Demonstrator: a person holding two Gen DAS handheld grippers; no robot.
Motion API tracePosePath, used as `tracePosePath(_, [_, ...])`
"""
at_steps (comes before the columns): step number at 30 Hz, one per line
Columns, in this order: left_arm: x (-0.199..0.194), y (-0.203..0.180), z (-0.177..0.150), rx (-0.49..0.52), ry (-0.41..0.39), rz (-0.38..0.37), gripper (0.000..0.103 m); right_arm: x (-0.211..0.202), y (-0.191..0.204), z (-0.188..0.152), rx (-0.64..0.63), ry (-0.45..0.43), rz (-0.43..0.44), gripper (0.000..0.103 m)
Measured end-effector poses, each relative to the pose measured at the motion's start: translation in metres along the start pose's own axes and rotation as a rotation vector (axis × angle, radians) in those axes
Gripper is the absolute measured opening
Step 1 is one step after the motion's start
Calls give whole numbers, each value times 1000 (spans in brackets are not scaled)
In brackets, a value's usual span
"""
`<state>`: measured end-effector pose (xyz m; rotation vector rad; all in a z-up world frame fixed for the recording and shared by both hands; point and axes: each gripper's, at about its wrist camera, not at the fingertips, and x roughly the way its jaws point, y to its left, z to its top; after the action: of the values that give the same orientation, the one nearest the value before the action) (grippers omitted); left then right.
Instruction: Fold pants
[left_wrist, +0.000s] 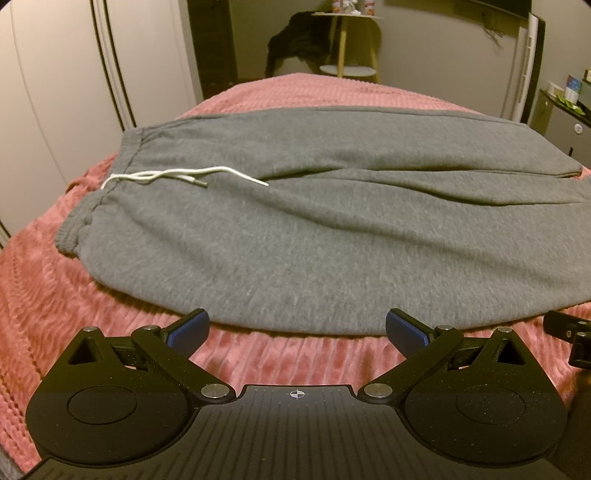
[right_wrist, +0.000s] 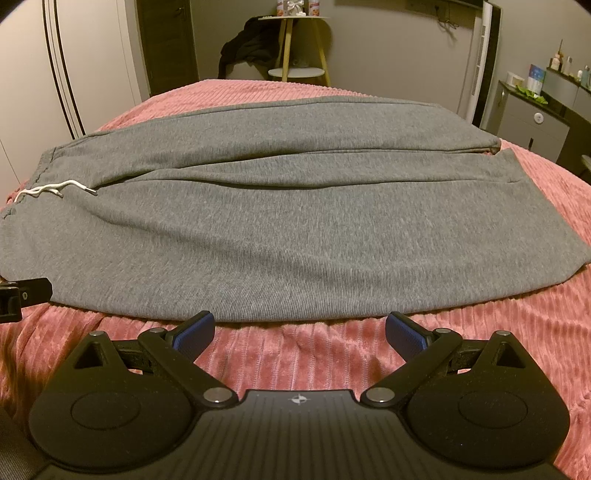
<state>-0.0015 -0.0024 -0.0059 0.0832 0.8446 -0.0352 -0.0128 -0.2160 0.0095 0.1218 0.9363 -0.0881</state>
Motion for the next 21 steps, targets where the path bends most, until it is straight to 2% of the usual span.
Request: tracePosePath(21, [1, -2, -1, 2, 4, 1, 103, 1, 1, 1, 9, 3, 5, 99])
